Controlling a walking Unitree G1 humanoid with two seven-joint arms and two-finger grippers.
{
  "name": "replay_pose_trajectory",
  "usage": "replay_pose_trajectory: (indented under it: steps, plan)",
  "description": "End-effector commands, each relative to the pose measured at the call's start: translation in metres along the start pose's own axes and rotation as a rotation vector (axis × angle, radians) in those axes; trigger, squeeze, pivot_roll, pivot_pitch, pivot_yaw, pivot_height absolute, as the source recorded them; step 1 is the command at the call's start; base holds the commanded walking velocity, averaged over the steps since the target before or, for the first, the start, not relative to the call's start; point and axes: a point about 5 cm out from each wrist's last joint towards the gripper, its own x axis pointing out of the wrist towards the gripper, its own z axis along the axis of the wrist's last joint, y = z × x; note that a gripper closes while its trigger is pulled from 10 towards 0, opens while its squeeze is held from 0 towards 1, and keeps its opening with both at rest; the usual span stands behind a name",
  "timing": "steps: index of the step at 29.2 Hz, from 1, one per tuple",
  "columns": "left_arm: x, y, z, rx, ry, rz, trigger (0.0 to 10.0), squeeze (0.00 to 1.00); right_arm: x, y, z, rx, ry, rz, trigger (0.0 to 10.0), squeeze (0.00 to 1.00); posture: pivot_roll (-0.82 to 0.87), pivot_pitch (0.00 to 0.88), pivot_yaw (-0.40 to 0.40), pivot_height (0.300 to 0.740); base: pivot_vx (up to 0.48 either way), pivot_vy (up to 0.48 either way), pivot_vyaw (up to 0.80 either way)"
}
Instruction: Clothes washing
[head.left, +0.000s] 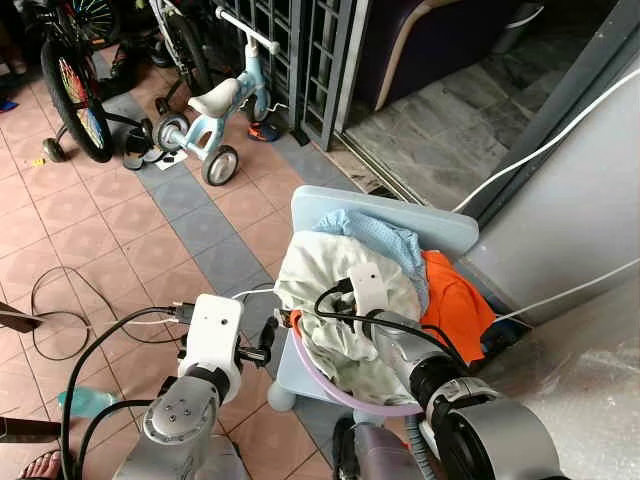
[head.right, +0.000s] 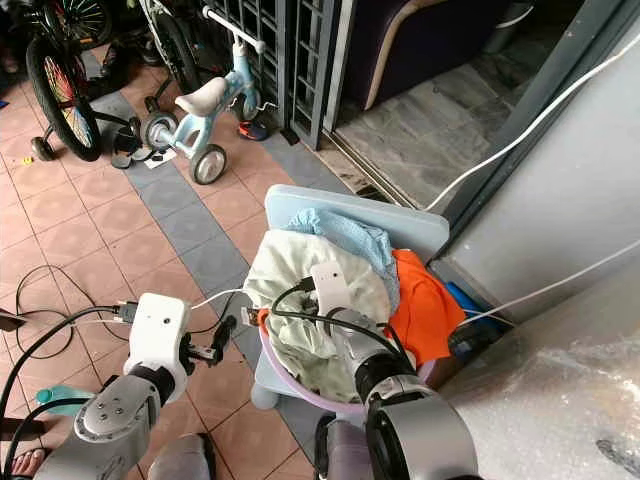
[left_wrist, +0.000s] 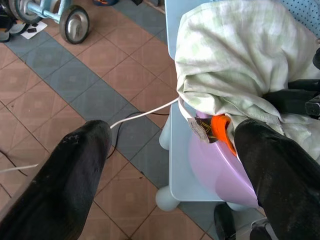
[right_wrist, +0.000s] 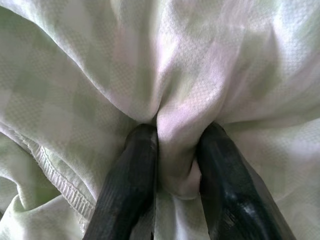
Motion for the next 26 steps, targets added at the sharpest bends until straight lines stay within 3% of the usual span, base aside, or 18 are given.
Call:
replay_pose_trajectory:
  steps: [1,8,16,20,22,23,25,26]
  plan:
    - [0.001,0.000,0.000,0.010,-0.005,0.017,10.0,0.00,0.000,-0.001,-0.001,0.005,0.015,-0.005,0.0,0.00,0.14,0.169,-0.102,0.740,0.000,0.000,0.00]
    - [0.008,0.004,0.004,0.010,-0.020,0.033,10.0,0.00,0.000,-0.005,0.002,0.013,0.007,-0.021,0.0,0.00,0.13,0.148,-0.112,0.740,0.000,0.000,0.00]
    - [0.021,0.004,0.009,0.006,-0.042,0.038,10.0,0.00,-0.001,-0.013,0.022,-0.014,-0.085,-0.045,0.0,0.00,0.11,0.105,-0.119,0.740,0.000,0.000,0.00]
    - [0.032,0.006,0.012,0.015,-0.061,0.037,10.0,0.00,-0.005,-0.020,0.046,-0.059,-0.209,-0.045,0.0,0.00,0.08,0.061,-0.116,0.740,0.000,0.000,0.00]
    - [0.037,0.006,0.012,0.033,-0.070,0.030,10.0,0.00,-0.011,-0.027,0.058,-0.023,-0.312,-0.032,0.0,0.00,0.05,0.030,-0.108,0.740,0.000,0.000,0.00]
    - [0.037,0.006,0.012,0.033,-0.070,0.030,10.0,0.00,-0.011,-0.027,0.058,-0.023,-0.312,-0.032,0.0,0.00,0.05,0.030,-0.108,0.740,0.000,0.000,0.00]
    - [0.042,0.004,0.013,0.044,-0.083,0.014,10.0,0.00,-0.024,-0.038,0.066,0.027,-0.454,-0.026,0.0,0.00,0.04,0.000,-0.103,0.740,0.000,0.000,0.00]
    - [0.042,0.004,0.013,0.044,-0.083,0.014,10.0,0.00,-0.024,-0.038,0.066,0.027,-0.454,-0.026,0.0,0.00,0.04,0.000,-0.103,0.740,0.000,0.000,0.00]
